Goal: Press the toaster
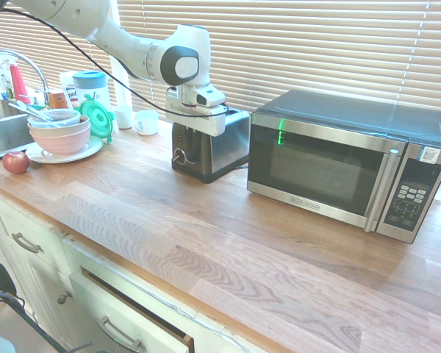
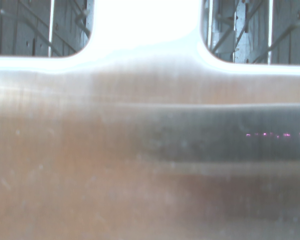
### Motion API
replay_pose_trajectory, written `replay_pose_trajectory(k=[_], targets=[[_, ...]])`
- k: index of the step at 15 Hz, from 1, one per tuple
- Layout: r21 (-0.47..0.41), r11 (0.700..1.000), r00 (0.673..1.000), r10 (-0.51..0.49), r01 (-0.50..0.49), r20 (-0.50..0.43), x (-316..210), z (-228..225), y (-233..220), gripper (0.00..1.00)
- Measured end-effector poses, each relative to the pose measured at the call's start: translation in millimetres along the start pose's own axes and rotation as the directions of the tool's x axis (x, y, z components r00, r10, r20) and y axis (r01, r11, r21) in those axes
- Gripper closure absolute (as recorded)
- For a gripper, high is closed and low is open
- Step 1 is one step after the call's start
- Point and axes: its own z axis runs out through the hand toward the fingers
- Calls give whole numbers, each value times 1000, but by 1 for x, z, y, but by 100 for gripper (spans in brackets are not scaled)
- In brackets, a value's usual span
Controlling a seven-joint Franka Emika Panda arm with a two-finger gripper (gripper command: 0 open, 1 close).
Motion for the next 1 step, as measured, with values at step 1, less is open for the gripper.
replay_pose_trajectory(k=[1], targets=[[0,1000,1000,1,-1,1,0,0,0,0]])
